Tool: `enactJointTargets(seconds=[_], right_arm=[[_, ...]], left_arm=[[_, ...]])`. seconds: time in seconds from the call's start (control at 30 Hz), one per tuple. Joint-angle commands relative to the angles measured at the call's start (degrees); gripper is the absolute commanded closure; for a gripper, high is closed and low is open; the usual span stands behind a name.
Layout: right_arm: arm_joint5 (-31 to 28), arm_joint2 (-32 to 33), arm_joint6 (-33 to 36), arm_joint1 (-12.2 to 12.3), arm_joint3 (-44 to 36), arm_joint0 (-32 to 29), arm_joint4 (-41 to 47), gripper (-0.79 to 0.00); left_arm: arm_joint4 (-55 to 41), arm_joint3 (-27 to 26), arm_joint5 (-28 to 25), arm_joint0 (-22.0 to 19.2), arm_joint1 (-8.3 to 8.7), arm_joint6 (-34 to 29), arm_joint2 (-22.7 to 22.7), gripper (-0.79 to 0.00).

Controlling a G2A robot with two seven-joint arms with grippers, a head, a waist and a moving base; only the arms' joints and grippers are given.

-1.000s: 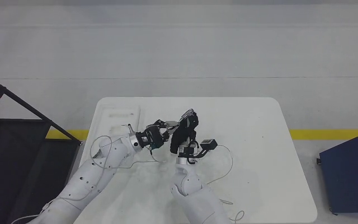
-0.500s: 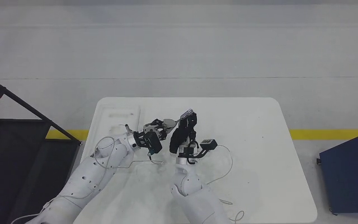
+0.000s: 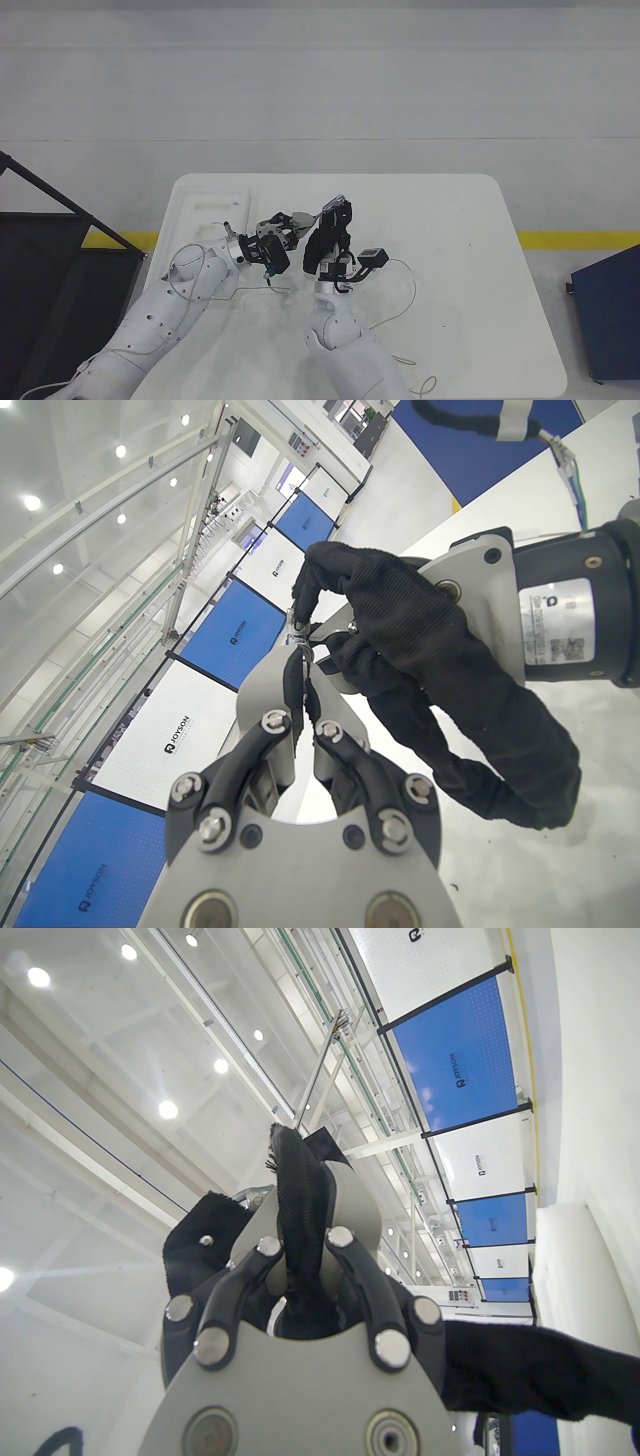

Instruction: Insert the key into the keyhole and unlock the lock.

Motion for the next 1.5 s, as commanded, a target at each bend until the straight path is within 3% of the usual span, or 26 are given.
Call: enactJointTargets(seconds=[0.0, 0.47, 0.5, 0.57, 0.6, 1.13, 1.3, 1.4, 1.47], right_arm=[[0.0, 0.0, 0.0, 0.0, 0.0, 0.0, 0.0, 0.0], [3.53, 2.1, 1.12, 0.99, -4.69, -2.32, -1.21, 0.0], [3.68, 2.31, 1.09, 1.05, -4.92, -2.47, -1.33, 0.0], [3.97, 2.69, 1.09, 1.15, -5.4, -2.74, -1.56, 0.0], [4.08, 2.83, 1.16, 1.2, -5.61, -2.86, -1.63, 0.0], [4.41, 3.4, 1.34, 1.46, -7.12, -3.36, -1.34, 0.0], [4.16, 4.95, 2.23, 1.52, -8.39, -3.0, -0.86, 0.0], [4.23, 5.57, 3.1, 1.55, -9.3, -2.58, -1.31, 0.0], [4.46, 5.71, 3.56, 1.51, -9.91, -2.27, -1.64, 0.0]], left_arm=[[0.0, 0.0, 0.0, 0.0, 0.0, 0.0, 0.0, 0.0], [0.0, 0.0, 0.0, 0.0, 0.0, 0.0, 0.0, 0.0], [0.0, 0.0, 0.0, 0.0, 0.0, 0.0, 0.0, -0.028], [0.0, 0.0, 0.0, 0.0, 0.0, 0.0, 0.0, -0.388], [0.0, 0.0, 0.0, 0.0, 0.0, 0.0, 0.0, -0.785], [-3.1, -0.28, -1.33, 0.76, -0.12, -1.28, -0.48, -0.785], [-17.38, -0.31, -12.3, 2.35, -0.31, -4.41, -2.8, -0.785], [-30.11, 0.51, -22.21, 3.52, -0.42, -8.27, -4.39, -0.785], [-40.52, 2.09, -32.67, 3.89, -0.44, -15.4, -4.76, -0.785]])
